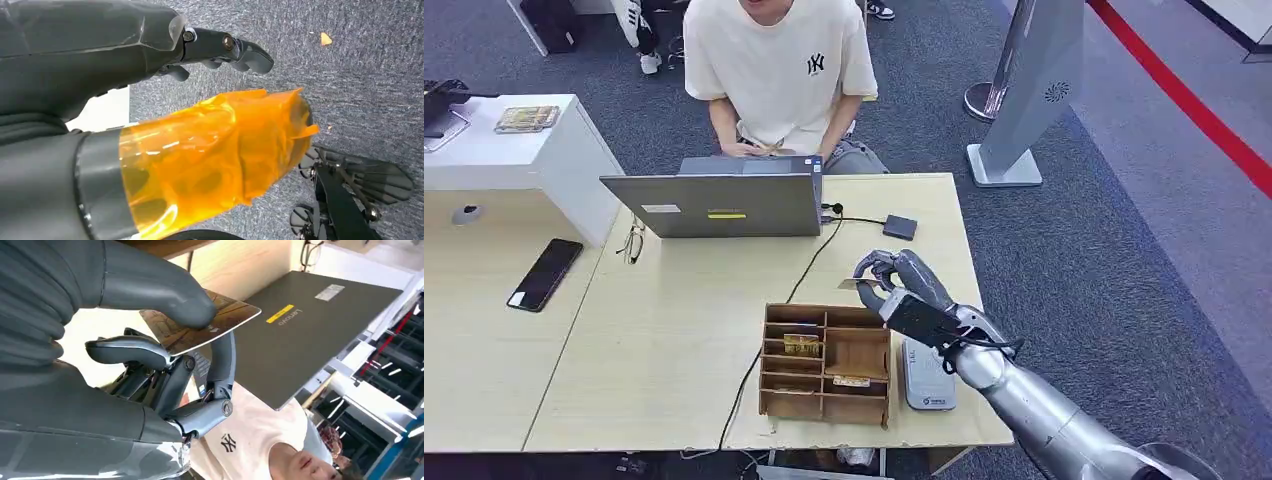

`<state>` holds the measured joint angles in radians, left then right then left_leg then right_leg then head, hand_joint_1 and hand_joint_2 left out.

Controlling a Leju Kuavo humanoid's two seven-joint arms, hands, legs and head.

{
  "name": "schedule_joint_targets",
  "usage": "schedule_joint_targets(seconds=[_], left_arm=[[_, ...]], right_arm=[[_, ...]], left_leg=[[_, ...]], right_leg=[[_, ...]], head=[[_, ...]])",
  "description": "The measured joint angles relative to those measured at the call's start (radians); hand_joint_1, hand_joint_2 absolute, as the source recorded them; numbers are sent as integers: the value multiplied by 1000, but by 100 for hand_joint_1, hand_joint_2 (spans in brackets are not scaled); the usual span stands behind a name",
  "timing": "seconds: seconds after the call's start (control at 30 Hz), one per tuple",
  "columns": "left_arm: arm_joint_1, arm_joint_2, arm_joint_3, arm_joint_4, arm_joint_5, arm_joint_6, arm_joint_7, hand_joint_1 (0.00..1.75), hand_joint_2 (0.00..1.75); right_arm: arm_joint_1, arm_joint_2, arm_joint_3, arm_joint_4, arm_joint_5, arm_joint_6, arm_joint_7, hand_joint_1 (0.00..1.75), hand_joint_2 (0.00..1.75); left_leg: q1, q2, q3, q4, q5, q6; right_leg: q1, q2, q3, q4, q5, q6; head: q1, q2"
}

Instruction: Pass the card to the sensor for recognition and then transmit it.

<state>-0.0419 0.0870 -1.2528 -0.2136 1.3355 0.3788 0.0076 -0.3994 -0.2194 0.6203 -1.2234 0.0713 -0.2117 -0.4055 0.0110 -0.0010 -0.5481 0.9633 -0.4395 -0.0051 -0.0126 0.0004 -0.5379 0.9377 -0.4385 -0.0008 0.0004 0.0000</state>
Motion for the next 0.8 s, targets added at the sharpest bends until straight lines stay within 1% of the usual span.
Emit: schedule_joint_targets(seconds=[0.37, 0.8], left_arm=[[0, 0, 0, 0, -1, 1, 0, 0, 0], [0, 0, 0, 0, -2, 1, 0, 0, 0]], right_arm=[[-1, 15, -23, -19, -55, 19, -37, 175, 175], [-3, 24, -32, -27, -71, 37, -47, 175, 175]], left_leg=[[0, 0, 0, 0, 0, 0], [0, 0, 0, 0, 0, 0]], right_leg=[[0, 0, 0, 0, 0, 0], [0, 0, 0, 0, 0, 0]], head=[[0, 0], [0, 0]])
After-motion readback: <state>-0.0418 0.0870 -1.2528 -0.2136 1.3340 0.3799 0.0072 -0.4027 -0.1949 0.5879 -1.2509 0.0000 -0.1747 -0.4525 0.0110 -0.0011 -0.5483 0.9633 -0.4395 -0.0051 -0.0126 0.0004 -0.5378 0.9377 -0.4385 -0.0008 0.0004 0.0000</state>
